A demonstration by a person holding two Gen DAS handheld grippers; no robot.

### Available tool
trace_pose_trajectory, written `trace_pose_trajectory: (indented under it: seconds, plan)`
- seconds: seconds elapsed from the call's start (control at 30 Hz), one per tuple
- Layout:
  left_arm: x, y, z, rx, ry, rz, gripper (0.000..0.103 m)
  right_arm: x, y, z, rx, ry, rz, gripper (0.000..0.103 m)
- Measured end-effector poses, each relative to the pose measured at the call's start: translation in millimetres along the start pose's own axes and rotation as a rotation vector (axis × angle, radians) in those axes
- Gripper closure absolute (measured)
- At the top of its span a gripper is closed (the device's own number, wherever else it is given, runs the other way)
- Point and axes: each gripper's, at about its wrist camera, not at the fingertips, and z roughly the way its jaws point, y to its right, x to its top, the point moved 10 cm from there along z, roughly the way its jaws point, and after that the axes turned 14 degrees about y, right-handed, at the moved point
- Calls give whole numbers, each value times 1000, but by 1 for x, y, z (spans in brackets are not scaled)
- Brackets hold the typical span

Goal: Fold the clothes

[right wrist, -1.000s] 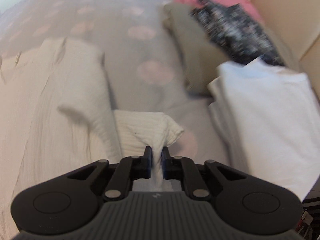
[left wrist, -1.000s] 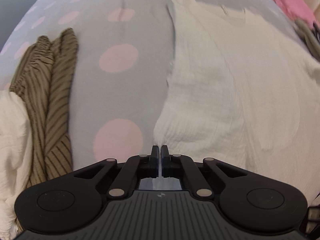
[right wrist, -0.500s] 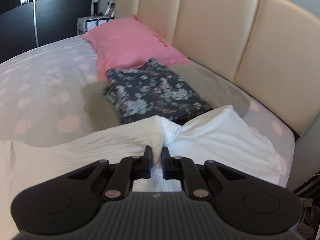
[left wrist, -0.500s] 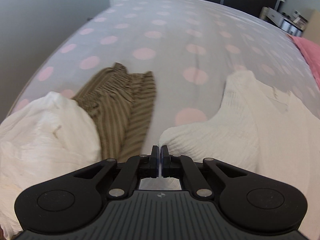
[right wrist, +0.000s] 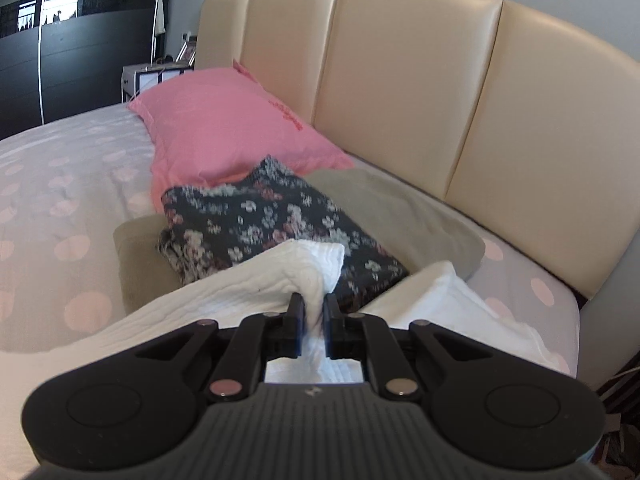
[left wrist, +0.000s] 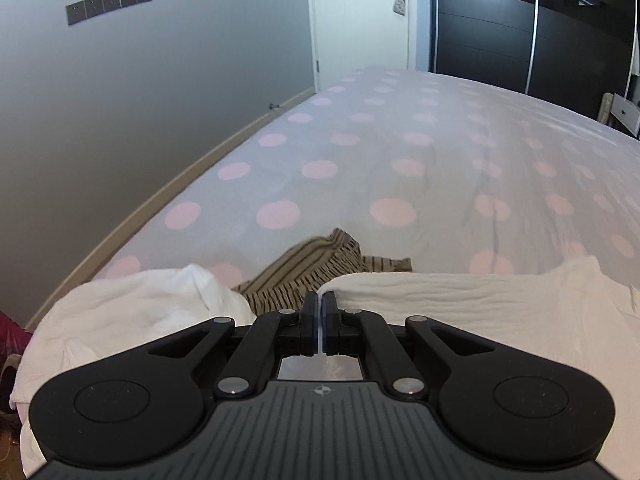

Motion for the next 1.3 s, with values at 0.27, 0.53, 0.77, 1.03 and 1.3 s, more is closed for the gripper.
trace_pose_trajectory:
  seconds: [0.27,0.53,0.77,1.03,1.3]
  plan:
    - [-15,18,19,-32,-60,72,98,-1,-16,10,19,6,-60,83]
    - [-14,33,-5,-89,-18,111,75,1,-12,-14,24,22,-39,69]
    - [-40,83,-44,-287,-96,198,75,-21,-55,-70,236,-34,-63,68]
    - [-109,119,-69,-397,-262,275,75,-104,-111,-133,493,-280,-122,67]
    - [-157,117,-64,-418,-401,168,75,-149,-129,-145,580,-427,-84,60]
